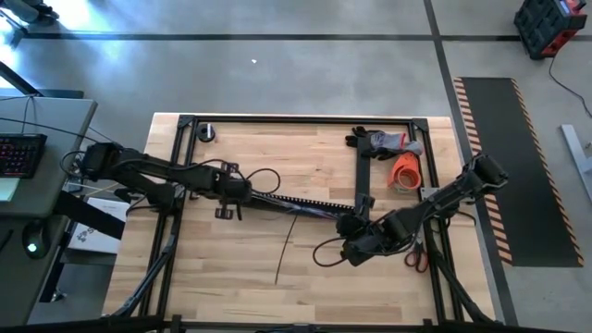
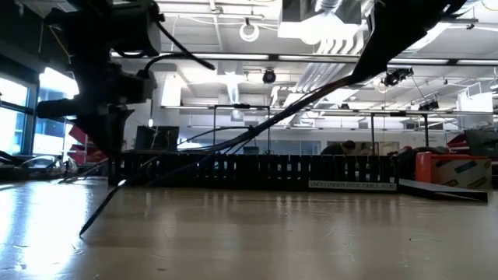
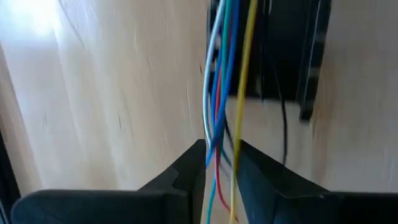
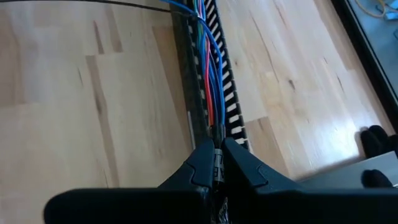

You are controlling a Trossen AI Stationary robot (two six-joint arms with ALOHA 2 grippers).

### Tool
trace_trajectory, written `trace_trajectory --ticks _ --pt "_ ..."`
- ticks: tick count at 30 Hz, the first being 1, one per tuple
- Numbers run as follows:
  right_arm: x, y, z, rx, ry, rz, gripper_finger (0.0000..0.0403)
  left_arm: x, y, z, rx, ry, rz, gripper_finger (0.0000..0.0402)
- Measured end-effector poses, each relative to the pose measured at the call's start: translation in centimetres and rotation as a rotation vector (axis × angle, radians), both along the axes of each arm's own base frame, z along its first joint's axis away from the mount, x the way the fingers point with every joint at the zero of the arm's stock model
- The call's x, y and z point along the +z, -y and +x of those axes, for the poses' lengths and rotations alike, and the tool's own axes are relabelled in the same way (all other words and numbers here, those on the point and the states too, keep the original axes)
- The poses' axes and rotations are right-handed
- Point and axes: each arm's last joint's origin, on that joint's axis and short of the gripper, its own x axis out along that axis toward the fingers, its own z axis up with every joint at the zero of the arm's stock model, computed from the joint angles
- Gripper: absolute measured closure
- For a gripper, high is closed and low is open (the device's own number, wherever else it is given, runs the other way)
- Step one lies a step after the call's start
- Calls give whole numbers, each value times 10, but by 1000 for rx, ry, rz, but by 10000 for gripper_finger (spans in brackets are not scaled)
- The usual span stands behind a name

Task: Ziptie cables
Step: Put the cable wires into the black cable duct

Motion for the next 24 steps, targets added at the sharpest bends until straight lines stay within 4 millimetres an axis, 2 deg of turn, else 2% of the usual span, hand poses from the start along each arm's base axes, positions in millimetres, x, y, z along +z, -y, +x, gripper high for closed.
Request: trace_trajectory --ticks 4,9,12,18,21,24 --pt "1 0 0 2 6 4 400 2 0 -8 45 -46 48 332" --pt "2 2 -2 -3 -3 2 400 16 -1 -11 79 18 70 332" --pt "6 3 -3 -2 10 7 400 24 1 -10 88 116 9 332" --pt "17 6 -6 -19 68 9 400 29 10 22 -51 550 -200 331" --pt "24 8 -4 -44 115 50 401 24 16 35 -201 656 -205 319" --pt "34 8 -2 -49 146 73 401 19 21 49 -268 739 -187 288"
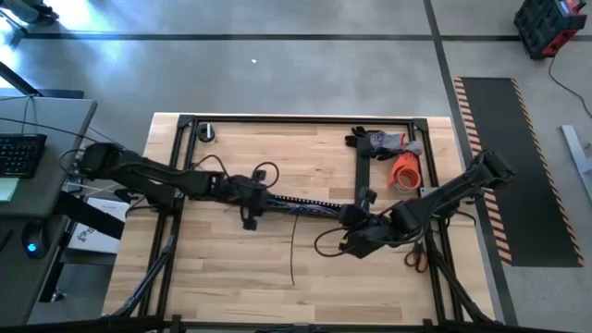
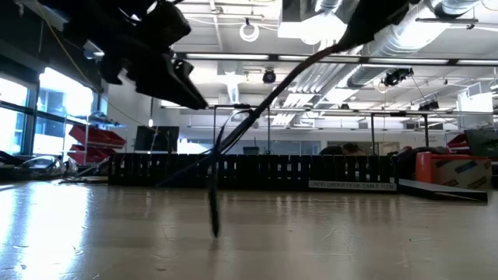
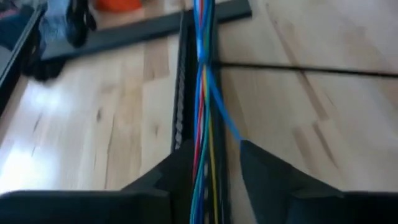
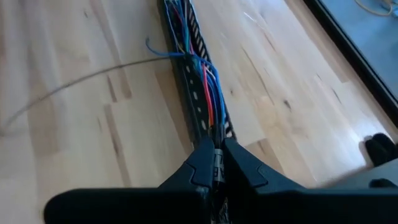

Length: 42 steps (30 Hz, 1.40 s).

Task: Ziptie cables
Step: Put the cable wires into the black cable duct

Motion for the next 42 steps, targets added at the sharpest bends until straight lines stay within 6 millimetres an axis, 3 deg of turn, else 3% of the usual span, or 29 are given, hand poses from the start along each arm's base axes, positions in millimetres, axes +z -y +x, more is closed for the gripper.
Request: trace_trajectory --ticks 9,13,19,24,29,35,42 --pt "12 -3 9 54 69 1 400 -29 16 31 26 108 33 177" --pt "15 -3 14 87 99 3 400 -36 20 42 178 116 67 164" --pt "16 -5 16 110 118 2 400 -44 24 52 186 85 79 164" --pt "21 -5 16 108 119 14 400 -46 22 49 190 -23 149 206" --pt "34 -9 17 118 149 28 400 -30 20 41 197 -149 206 289" --pt "36 -9 17 116 147 27 400 -12 16 21 189 -269 267 383" --pt "31 -6 18 78 124 38 400 3 14 -2 136 -377 273 389"
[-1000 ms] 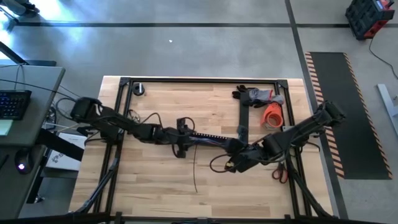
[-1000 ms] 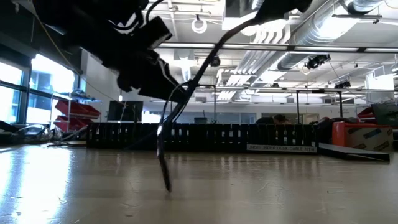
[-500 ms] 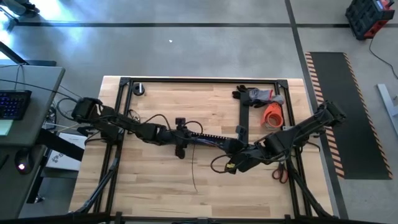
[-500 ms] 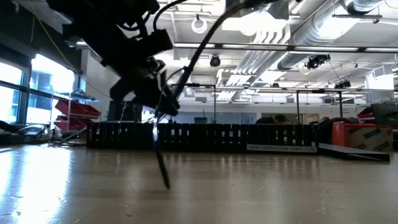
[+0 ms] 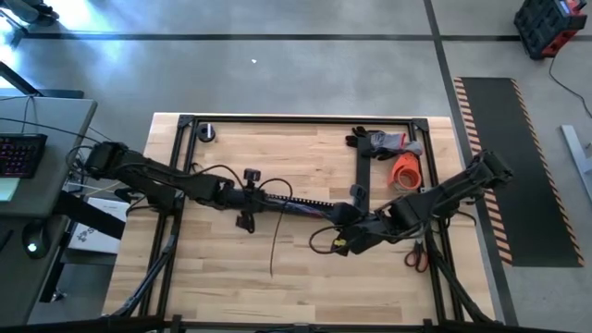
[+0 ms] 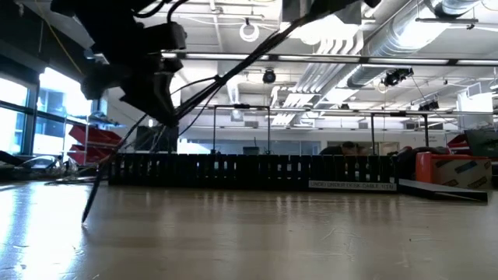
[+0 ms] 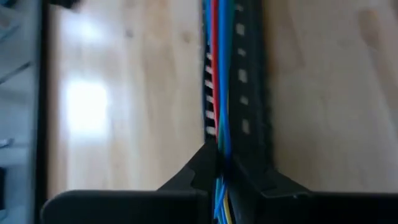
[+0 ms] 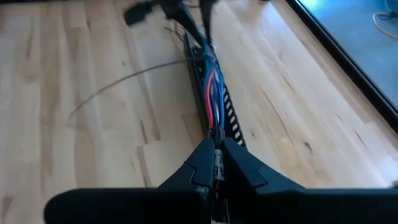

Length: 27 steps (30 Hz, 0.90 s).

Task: Ziptie cables
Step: Put the cable wires into the black cable duct

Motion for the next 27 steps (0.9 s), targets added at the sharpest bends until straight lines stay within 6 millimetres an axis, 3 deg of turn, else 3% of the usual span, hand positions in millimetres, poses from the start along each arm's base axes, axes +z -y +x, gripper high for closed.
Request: trace_trajectory --ticks 10,21,27 --pt "-30 13 16 -28 -166 -45 401 -9 -15 -2 -13 -88 -101 388" --pt "-38 35 13 -94 -304 -33 401 -16 -26 1 -42 -43 -256 386" --pt "-43 45 12 -118 -383 -54 401 -19 -32 -3 15 -82 -268 359"
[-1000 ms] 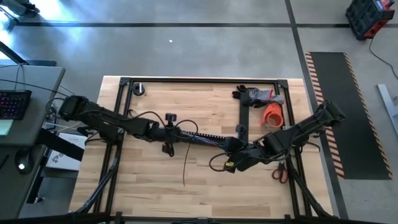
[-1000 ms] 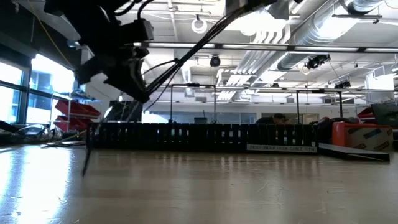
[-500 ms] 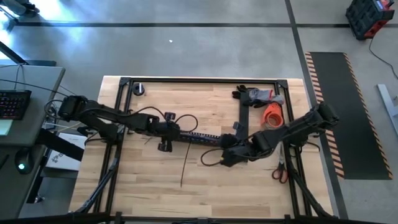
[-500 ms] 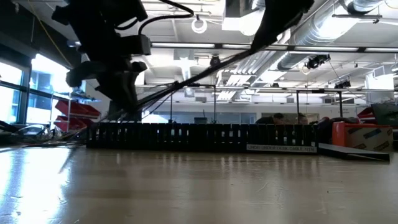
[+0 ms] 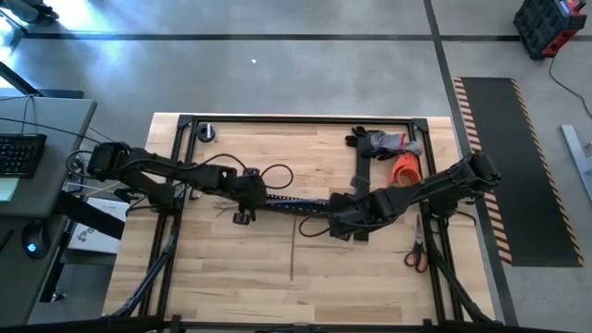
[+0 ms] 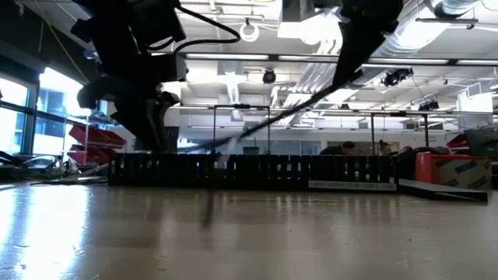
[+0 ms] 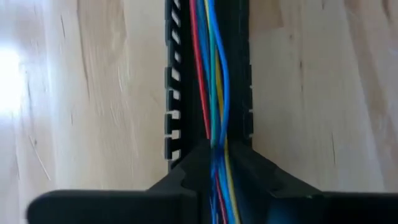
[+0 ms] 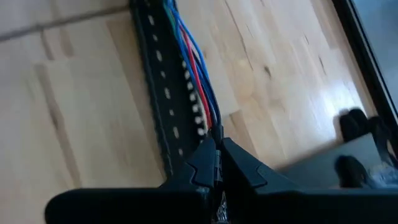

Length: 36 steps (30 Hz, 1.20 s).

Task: Ziptie cables
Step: Put the cable wires into the black cable duct

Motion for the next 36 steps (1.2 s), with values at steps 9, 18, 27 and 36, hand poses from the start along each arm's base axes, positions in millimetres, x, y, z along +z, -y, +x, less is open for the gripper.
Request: trace_trajectory --ticks 9,18,27,36 --pt "-1 4 -3 -11 -47 -5 401 0 -2 -5 64 -37 10 297" --pt "-41 7 -18 -25 -147 54 401 10 14 -4 157 64 -5 291" --pt "-67 7 -32 12 -252 125 401 19 62 1 161 257 -53 291" --pt "-69 10 -37 38 -324 159 289 28 97 -1 163 436 -40 291"
